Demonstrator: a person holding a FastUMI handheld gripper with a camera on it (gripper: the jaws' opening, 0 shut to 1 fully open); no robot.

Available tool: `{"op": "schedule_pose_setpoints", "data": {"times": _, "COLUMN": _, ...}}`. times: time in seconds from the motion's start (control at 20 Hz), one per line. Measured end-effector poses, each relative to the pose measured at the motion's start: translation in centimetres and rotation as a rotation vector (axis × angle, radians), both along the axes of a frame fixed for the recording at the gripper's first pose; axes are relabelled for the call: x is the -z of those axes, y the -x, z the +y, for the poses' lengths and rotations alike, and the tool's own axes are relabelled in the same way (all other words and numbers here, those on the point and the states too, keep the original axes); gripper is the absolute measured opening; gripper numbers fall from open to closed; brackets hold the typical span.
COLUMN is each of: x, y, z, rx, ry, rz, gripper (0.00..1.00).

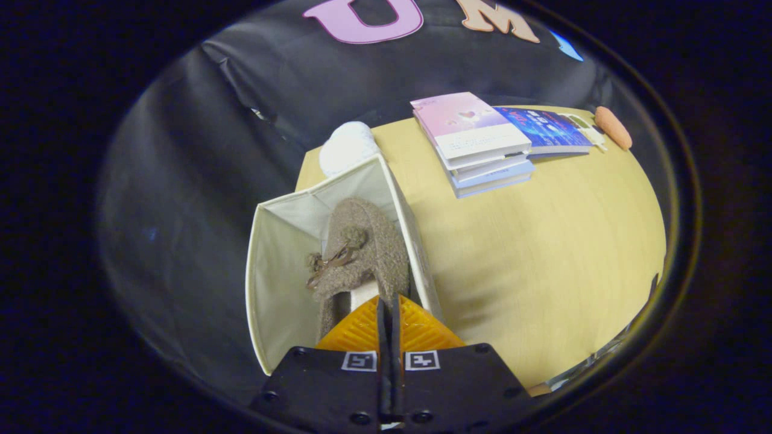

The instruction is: Open the storage box then place both shoes into the box .Put the left shoe in first, then the right shoe, with the right side of both shoes facing outward in a uniform manner.

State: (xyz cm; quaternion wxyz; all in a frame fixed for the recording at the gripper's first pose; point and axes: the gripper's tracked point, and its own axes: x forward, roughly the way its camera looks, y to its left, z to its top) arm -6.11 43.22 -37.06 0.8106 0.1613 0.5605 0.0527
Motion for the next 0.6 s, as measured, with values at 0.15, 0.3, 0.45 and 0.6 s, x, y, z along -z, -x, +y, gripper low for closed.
{"op": "schedule_pose_setpoints", "data": {"times": 0.15, "x": 0.4, "y": -0.1, "z": 0.8, "rx": -0.009, "ry": -0.012, "rz": 0.002, "gripper": 0.07}}
{"op": "schedule_pose_setpoints", "data": {"times": 0.3, "x": 0.1, "y": -0.2, "z": 0.1, "rx": -0.007, "ry": -0.004, "rz": -0.016, "gripper": 0.06}}
{"op": "schedule_pose_setpoints", "data": {"times": 0.45, "x": -0.3, "y": -0.7, "z": -0.1, "rx": -0.008, "ry": -0.016, "rz": -0.038, "gripper": 0.05}}
{"op": "schedule_pose_setpoints", "data": {"times": 0.6, "x": -1.4, "y": -1.7, "z": -0.6, "rx": -0.014, "ry": -0.037, "rz": -0.095, "gripper": 0.05}}
